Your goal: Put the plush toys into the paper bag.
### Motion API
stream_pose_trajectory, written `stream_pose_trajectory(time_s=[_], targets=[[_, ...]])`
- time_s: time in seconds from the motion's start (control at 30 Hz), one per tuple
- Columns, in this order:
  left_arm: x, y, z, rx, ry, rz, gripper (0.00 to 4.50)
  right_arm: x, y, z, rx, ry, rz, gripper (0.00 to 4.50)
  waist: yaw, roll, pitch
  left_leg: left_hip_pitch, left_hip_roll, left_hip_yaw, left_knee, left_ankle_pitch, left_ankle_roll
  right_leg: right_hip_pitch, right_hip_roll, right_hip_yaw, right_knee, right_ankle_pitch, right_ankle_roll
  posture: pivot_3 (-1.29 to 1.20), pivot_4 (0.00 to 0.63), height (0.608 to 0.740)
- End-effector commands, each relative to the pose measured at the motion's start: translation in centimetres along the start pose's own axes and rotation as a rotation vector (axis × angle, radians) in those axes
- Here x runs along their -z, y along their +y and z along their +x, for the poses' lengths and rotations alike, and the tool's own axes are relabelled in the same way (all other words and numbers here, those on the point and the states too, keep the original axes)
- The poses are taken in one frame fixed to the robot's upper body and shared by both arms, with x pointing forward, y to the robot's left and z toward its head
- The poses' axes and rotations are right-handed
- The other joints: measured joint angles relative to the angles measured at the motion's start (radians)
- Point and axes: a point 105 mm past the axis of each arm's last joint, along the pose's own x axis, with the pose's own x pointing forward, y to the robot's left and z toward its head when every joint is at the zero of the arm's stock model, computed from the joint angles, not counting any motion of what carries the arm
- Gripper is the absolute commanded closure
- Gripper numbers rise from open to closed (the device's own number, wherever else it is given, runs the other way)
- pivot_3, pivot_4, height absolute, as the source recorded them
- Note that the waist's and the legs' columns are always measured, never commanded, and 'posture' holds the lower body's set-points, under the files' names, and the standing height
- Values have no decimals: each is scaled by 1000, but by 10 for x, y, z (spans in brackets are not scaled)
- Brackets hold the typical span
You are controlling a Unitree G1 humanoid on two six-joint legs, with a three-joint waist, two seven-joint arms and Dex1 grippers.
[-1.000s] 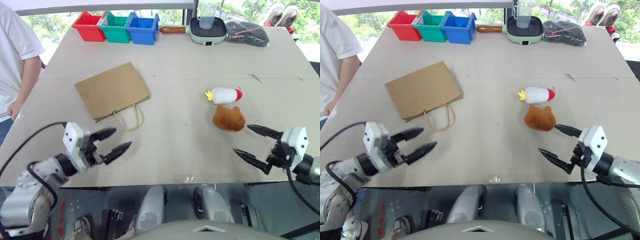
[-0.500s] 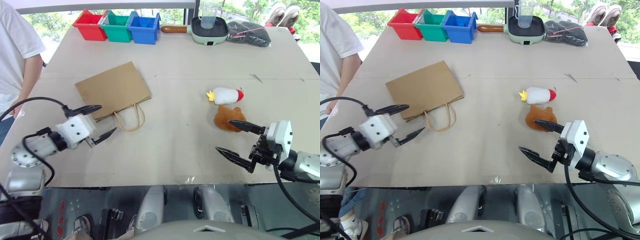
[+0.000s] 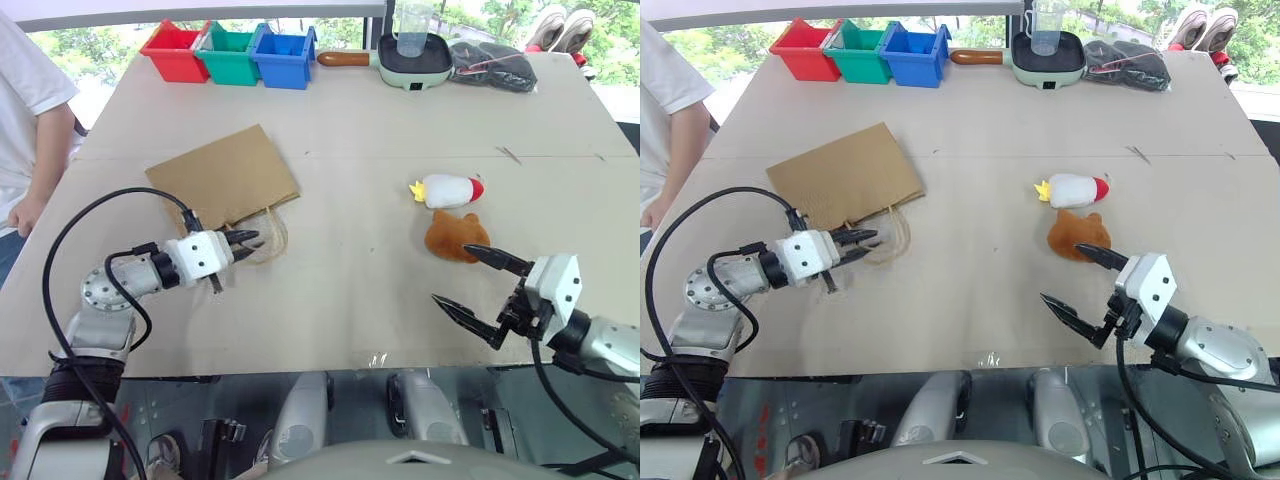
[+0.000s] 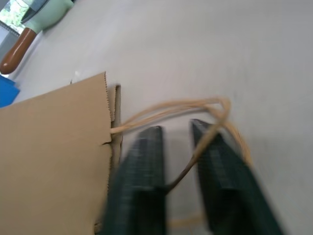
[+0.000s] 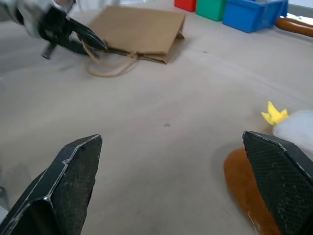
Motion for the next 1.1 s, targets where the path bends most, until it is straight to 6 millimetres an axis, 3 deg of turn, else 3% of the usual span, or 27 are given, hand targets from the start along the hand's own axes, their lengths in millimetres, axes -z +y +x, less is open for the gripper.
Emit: stream_pose_trajectory(time_s=[0.03, 0.17, 0.33, 0.5, 0.67, 0.9, 1.0, 1.1], targets=[[-51, 1, 19, 16, -228, -142, 4500, -7, 5, 10, -19, -25, 29, 514, 1, 0, 0, 0, 0, 0, 0, 0, 0, 0, 0, 0, 0, 0, 0, 0, 150, 740], [-82, -3, 31, 43, -340, -291, 4500, -9, 5, 26, -55, -45, 69, 2166, -1, 0, 0, 0, 0, -1, 2, 0, 0, 0, 0, 0, 2, 0, 0, 0, 150, 740], [-127, -9, 46, 66, -517, -478, 4500, -11, 10, 90, -168, -86, 20, 4427, -13, 0, 0, 2, 0, -1, 2, 0, 0, 0, 2, 1, 6, 0, 0, 0, 150, 740], [-141, -9, 46, 87, -558, -510, 4500, -3, 22, 145, -299, -91, 45, 4427, -16, 0, 0, 2, 0, -3, 2, 0, 0, -1, 3, 0, 10, 0, -1, 0, 150, 740], [-138, -1, 38, 51, -560, -510, 4500, 19, 30, 197, -336, -27, 77, 4427, -22, 0, 0, 2, -1, -3, 2, 0, -1, -2, 3, 0, 10, 0, -1, 0, 150, 740], [-139, 52, 21, -188, -574, -458, 4500, 41, 46, 211, -361, 30, 63, 4427, -21, -1, 0, 2, -1, -4, 2, 1, -1, -2, 2, 0, 10, 0, -1, 0, 150, 740], [-144, 77, 13, -322, -594, -458, 4500, 51, 45, 218, -308, 83, 65, 4427, -25, -1, 0, 4, -1, -4, 2, 1, -1, -1, 3, 0, 12, 0, -1, 0, 150, 740], [-144, 86, 9, -405, -578, -435, 4500, 49, 35, 230, -200, 103, 70, 4427, -31, -1, -1, 7, -1, -3, 0, 1, -1, 0, 4, 2, 13, 0, -1, 0, 150, 740]])
